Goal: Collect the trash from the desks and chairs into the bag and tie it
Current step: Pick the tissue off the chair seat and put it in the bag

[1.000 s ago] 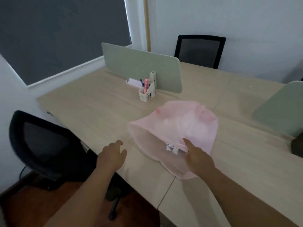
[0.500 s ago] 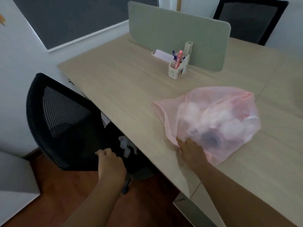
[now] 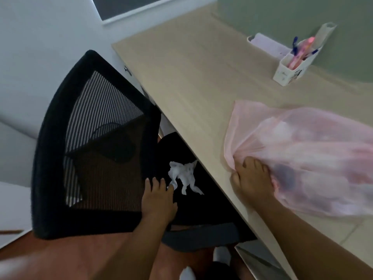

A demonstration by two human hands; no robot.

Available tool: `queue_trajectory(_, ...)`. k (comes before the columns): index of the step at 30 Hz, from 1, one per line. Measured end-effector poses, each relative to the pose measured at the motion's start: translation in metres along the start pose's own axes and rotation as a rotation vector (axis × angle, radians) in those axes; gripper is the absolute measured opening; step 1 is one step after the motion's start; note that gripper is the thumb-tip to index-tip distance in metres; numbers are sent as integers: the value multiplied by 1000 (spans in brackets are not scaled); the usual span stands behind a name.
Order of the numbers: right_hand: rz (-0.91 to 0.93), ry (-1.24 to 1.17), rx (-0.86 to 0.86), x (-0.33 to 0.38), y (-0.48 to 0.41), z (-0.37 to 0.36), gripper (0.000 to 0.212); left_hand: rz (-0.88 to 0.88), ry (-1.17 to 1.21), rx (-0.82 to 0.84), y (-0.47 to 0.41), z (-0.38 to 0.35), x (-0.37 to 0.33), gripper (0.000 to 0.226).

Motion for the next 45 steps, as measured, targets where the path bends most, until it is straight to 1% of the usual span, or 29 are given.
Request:
queue_trajectory(4,25,-15,37,9,-47,-16,31,25,255,-27,-41,-28,-1,88)
queue_trajectory(7,39,-35,35,19,-81,-21,28,22,376,1,-72,-46,-5,98)
queue_trajectory(8,49,-33,32,23,-90,-22,26,43,390,-18,-83,-55,-6,101)
queue_trajectory(11,86,-62,7,34,-112,-26,24,53,440,20,-112,-81,-10,112)
queue_trajectory(15,105,-65,24,37,-119,-28,30,34,428,132,-145,-101,-16,131)
queue_trajectory(19,70,-78,77,38,-121,-29,32,-12,455,215,-169,-120,-13,129)
queue_trajectory(21,62,-94,72,39,-121,-29,33,1,467,312,-179,-133,-12,127)
queue_trajectory(23,61,-108,64,39,-120,-29,30,37,499,347,-183,-139,-14,127)
queue_trajectory(24,60,-117,64,38,-121,-29,27,51,521,338,-184,-136,-14,123)
queue_trajectory(26,59,-132,79,38,-122,-29,25,20,550,264,-188,-134,-14,104)
queue_trajectory(28,55,-123,99,37,-123,-30,26,-52,511,6,-195,-129,-14,82)
queue_trajectory(30,47,-122,112,37,-123,-31,26,-41,473,-58,-201,-136,-15,56)
queue_trajectory(31,42,-126,111,36,-122,-31,27,-67,498,-59,-204,-136,-17,50)
queue_trajectory(33,40,-125,97,35,-121,-31,28,-55,517,30,-211,-138,-22,45)
queue_trajectory(34,40,-123,95,35,-121,-32,29,-49,496,33,-215,-139,-24,49)
queue_trajectory(36,43,-126,106,35,-121,-33,29,-54,545,33,-218,-146,-26,53)
queue_trajectory(37,44,-130,112,35,-121,-34,29,-49,565,42,-219,-147,-25,49)
queue_trajectory(38,47,-130,111,35,-121,-34,29,-45,596,81,-217,-144,-23,40)
queue_trajectory(39,48,-126,109,34,-121,-34,30,-27,645,66,-214,-136,-20,30)
queue_trajectory(40,49,-117,104,34,-120,-34,33,9,707,48,-210,-130,-17,27)
queue_trajectory(41,45,-110,100,33,-120,-33,36,49,776,31,-206,-123,-13,29)
queue_trajectory(43,32,-100,108,32,-120,-33,43,120,840,-7,-194,-102,-2,32)
queue_trajectory(45,15,-88,148,33,-119,-34,48,130,888,-54,-177,-78,12,34)
Point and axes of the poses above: each hand's wrist, its own y-axis away from the middle knuckle, its own z-axis out of the back of the hand, x = y × z, the point moved 3 cm from there along -y, towards the middle knuckle, and after that the axes turned 3 degrees about -z, right-handed, at the moved point
